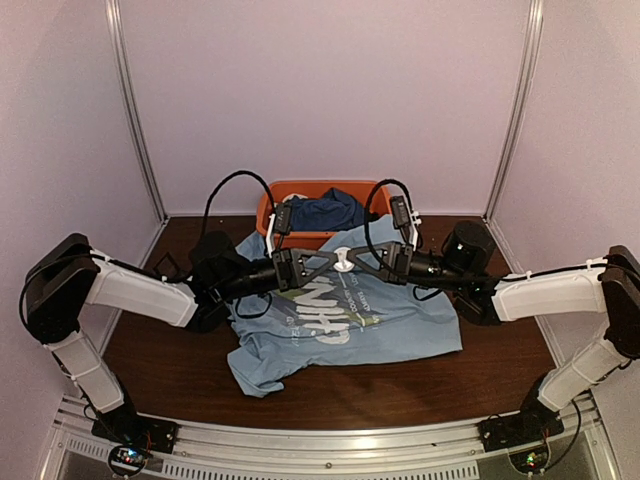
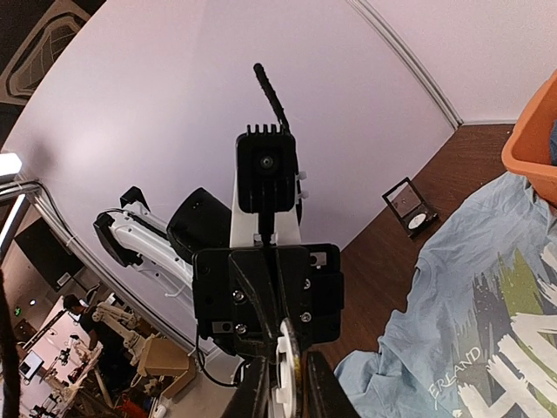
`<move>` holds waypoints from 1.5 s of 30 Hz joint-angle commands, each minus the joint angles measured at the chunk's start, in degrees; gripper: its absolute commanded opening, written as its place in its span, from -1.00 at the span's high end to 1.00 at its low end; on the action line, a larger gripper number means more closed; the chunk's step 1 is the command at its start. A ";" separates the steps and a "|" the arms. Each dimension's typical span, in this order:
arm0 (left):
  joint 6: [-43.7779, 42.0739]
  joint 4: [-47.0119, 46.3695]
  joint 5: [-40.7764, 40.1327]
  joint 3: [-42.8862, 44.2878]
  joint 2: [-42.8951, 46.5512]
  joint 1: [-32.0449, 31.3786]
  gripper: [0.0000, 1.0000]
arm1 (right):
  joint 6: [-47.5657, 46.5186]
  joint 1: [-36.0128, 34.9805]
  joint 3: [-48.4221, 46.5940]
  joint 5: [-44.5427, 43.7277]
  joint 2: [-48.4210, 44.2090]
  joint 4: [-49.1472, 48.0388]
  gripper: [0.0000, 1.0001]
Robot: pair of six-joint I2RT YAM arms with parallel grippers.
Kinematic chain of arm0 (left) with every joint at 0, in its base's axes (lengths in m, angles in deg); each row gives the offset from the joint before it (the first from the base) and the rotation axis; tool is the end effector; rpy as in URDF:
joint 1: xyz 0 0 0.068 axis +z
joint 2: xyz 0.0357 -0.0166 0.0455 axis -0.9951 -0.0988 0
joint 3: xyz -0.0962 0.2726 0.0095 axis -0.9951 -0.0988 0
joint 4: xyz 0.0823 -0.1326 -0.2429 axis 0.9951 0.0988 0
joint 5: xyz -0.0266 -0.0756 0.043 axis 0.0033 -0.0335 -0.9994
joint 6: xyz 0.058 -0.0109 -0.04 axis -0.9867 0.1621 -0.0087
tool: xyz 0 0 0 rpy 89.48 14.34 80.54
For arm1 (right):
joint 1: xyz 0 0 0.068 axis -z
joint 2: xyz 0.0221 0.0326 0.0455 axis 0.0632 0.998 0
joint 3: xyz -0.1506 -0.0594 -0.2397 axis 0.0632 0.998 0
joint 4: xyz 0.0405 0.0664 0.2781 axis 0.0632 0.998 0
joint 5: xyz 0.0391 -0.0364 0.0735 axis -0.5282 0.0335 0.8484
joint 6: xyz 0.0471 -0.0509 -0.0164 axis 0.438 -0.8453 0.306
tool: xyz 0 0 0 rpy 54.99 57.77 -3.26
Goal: Pin the brooch onto the clothing
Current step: Pass from the left arm to the right
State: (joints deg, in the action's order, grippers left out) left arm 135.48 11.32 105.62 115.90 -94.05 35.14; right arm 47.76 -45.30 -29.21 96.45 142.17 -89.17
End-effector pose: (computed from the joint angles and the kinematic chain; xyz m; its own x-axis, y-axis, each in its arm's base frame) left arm 0.2331 -0.3158 0.2464 -0.7528 -0.2442 -0.6112 0.6375 -0.0397 -0.7694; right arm 0.2332 0.2601 0.2676 -0.6648 0.1513 -0.7316 -0.7391 0.0090 0.6735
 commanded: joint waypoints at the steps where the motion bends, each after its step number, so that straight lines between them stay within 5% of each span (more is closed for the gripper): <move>1: -0.90 -2.94 -0.05 -0.93 1.49 -0.29 1.00 | 1.05 0.70 0.69 0.23 -1.21 -2.92 0.64; 28: -0.21 -4.79 -0.07 -1.02 0.71 -0.29 1.00 | 0.36 0.72 1.87 0.98 -0.67 -2.63 0.74; 45: 0.44 -5.99 0.64 -1.07 0.00 -0.29 1.00 | 0.90 0.88 0.53 -0.12 -0.12 -3.08 0.57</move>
State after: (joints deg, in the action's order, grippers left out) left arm 135.57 8.35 105.67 115.18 -94.07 35.14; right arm 48.13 -44.82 -28.03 96.82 142.17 -90.81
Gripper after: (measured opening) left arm 0.018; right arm 0.212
